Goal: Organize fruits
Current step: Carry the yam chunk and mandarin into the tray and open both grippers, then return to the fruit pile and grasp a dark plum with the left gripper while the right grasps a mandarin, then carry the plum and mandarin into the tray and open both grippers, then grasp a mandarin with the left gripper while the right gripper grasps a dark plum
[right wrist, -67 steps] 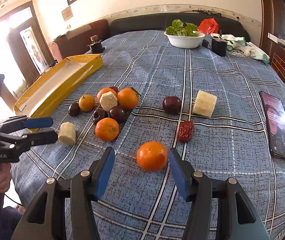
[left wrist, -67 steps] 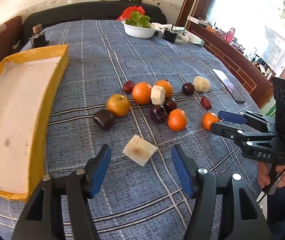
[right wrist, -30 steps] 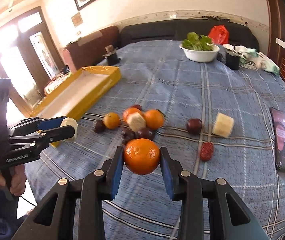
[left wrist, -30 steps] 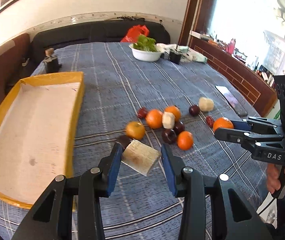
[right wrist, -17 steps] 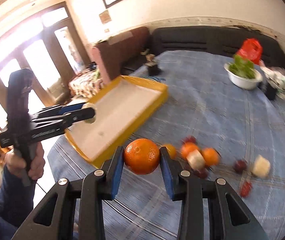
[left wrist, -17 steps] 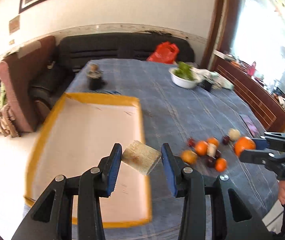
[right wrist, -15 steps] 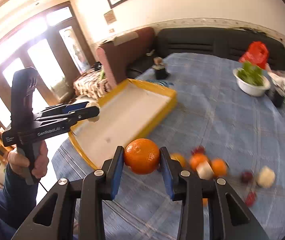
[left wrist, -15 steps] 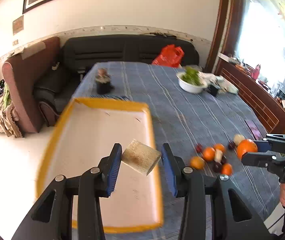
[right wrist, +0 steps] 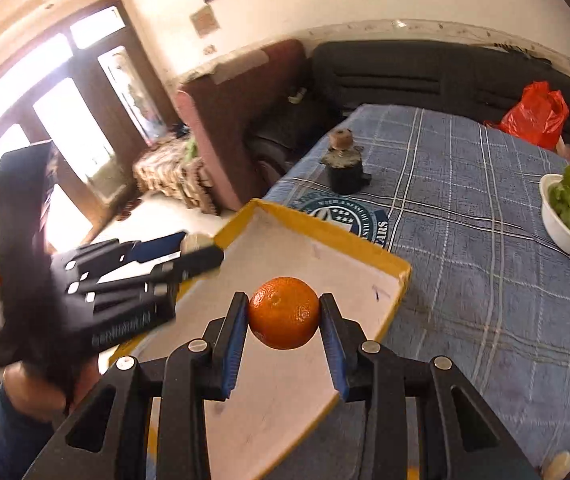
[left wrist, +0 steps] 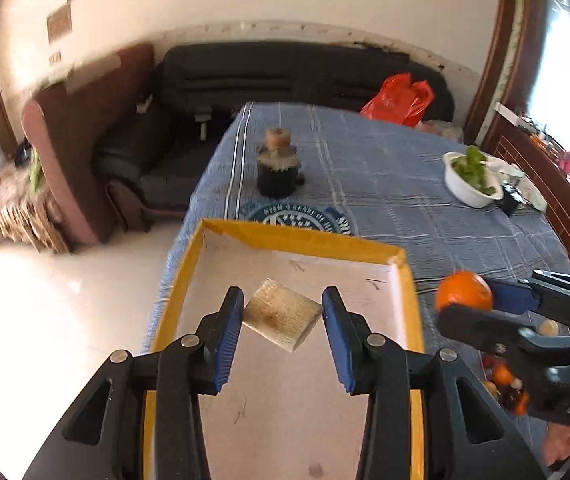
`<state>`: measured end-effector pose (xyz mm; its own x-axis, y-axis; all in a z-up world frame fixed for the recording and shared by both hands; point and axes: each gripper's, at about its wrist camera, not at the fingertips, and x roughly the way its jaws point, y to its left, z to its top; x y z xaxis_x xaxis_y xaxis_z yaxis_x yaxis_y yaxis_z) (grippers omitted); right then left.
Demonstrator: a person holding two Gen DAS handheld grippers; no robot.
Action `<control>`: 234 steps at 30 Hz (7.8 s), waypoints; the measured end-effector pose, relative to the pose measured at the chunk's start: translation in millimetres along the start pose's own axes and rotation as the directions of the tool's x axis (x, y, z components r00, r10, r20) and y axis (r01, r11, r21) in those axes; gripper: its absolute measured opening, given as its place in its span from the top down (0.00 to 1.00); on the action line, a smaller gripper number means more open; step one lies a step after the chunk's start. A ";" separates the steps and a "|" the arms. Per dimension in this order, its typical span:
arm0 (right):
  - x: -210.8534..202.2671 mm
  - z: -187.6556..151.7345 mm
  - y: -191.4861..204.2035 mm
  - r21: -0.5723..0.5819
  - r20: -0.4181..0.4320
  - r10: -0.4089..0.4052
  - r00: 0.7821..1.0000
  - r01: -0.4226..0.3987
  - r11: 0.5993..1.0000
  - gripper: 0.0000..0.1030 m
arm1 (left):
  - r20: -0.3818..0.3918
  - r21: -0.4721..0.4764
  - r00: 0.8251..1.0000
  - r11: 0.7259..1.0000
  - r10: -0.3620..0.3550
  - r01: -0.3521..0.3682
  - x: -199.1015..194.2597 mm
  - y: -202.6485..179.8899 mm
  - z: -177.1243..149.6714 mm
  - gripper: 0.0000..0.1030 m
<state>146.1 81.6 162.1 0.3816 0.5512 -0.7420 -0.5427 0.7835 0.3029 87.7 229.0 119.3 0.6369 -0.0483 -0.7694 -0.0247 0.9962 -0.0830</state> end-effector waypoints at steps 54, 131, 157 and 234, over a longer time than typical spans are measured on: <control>-60.1 -108.0 -85.3 0.150 0.057 -0.021 0.998 0.012 0.989 0.35 | 0.114 0.084 0.992 0.995 0.049 -0.059 -17.6 -89.8 -65.4 0.35; -149.5 -206.0 -177.2 0.183 0.189 -0.037 0.981 0.002 0.983 0.65 | -0.037 0.168 0.977 0.962 -0.211 0.214 3.1 -208.7 -154.1 0.74; -145.8 -198.1 -162.3 0.214 0.181 -0.030 0.983 -0.009 0.977 0.65 | 0.104 0.013 0.973 0.978 -0.208 0.207 -50.8 -108.6 -142.9 0.74; 45.9 -45.3 -26.4 0.076 -0.037 0.039 0.999 -0.036 0.996 0.55 | -0.058 -0.207 0.985 0.967 -0.162 0.147 21.6 2.8 -72.2 0.49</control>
<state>144.0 73.2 93.0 0.3320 0.5704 -0.7512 -0.4980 0.7824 0.3740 45.7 225.6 56.7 0.5865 -0.2134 -0.7814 -0.0895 0.9417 -0.3244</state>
